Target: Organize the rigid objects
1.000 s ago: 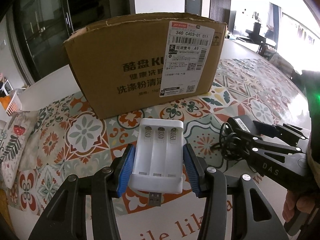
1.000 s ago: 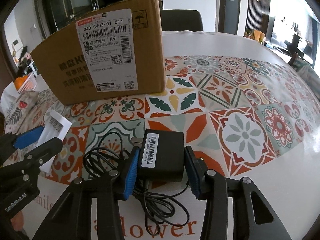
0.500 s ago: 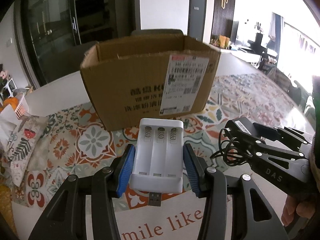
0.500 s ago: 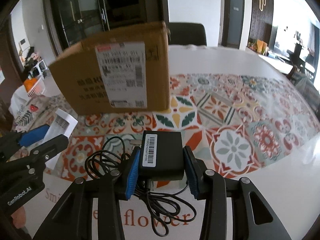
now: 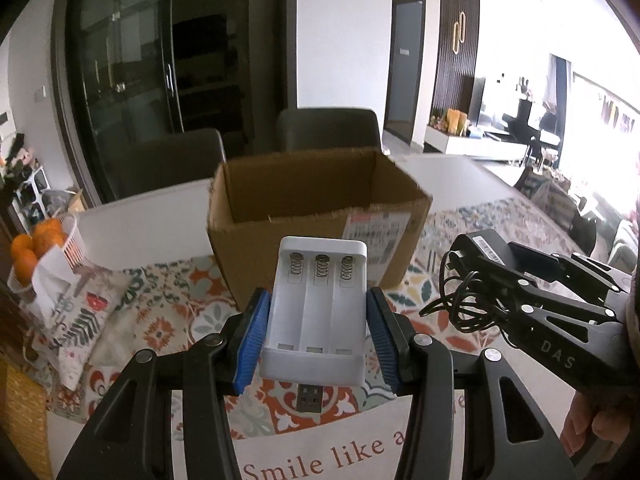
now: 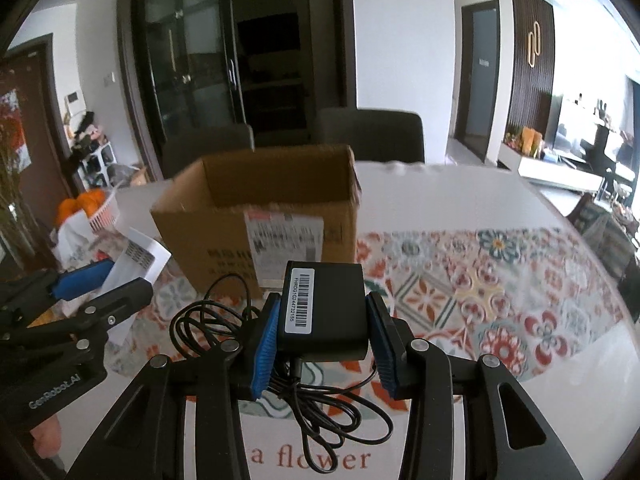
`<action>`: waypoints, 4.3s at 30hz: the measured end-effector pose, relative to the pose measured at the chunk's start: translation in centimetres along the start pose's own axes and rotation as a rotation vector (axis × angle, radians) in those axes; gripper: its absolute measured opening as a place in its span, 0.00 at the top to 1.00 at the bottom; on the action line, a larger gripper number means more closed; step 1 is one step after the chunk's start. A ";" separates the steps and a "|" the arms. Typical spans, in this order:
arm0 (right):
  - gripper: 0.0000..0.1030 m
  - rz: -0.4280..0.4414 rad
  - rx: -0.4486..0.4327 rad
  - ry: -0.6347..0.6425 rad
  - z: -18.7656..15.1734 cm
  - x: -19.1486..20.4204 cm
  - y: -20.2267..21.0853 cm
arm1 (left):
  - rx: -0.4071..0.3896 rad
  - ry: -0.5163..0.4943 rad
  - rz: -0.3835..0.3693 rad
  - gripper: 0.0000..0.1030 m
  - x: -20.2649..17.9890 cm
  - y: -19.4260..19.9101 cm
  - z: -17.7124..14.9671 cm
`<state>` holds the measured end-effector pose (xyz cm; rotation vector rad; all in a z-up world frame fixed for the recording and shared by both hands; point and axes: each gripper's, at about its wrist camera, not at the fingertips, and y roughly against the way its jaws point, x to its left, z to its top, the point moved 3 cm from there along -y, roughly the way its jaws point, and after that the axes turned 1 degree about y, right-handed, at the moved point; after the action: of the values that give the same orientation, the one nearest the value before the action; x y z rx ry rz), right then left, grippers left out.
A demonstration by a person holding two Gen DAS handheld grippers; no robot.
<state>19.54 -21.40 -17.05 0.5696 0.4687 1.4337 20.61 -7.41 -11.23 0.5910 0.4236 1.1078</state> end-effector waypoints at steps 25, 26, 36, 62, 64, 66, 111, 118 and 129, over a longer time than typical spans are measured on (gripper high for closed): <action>0.59 0.120 -0.147 0.049 10.9 1.5 1.0 | -0.106 0.030 0.034 0.53 2.5 0.4 10.1; 0.59 0.127 -0.141 0.047 11.4 1.4 0.5 | -0.103 0.031 0.033 0.53 2.6 0.2 10.4; 0.59 0.181 -0.050 0.020 14.9 0.9 -4.5 | -0.007 0.058 0.018 0.53 4.0 -4.5 13.8; 0.54 0.224 0.257 0.017 14.2 0.7 -17.8 | 0.269 0.133 0.029 0.53 6.6 -15.4 11.7; 0.40 0.197 0.250 0.020 14.4 0.6 -17.6 | 0.270 0.142 0.036 0.53 6.7 -15.3 11.5; 0.39 0.161 0.236 0.024 14.5 0.4 -17.0 | 0.265 0.139 0.043 0.52 6.6 -15.0 11.5; 0.10 -0.080 -0.134 0.031 8.9 -1.0 12.3 | -0.160 0.084 0.338 0.00 0.8 13.3 5.8; 0.09 -0.079 -0.157 0.044 8.0 -0.8 14.6 | -0.194 0.072 0.338 0.00 -0.2 15.2 5.4; 0.09 -0.045 -0.177 0.028 7.7 -0.9 16.3 | -0.229 0.074 0.317 0.00 -0.7 16.9 5.2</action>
<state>11.52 -22.17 -0.90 0.3948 0.3696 1.4249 11.53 -3.81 3.50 0.4239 0.2655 1.4629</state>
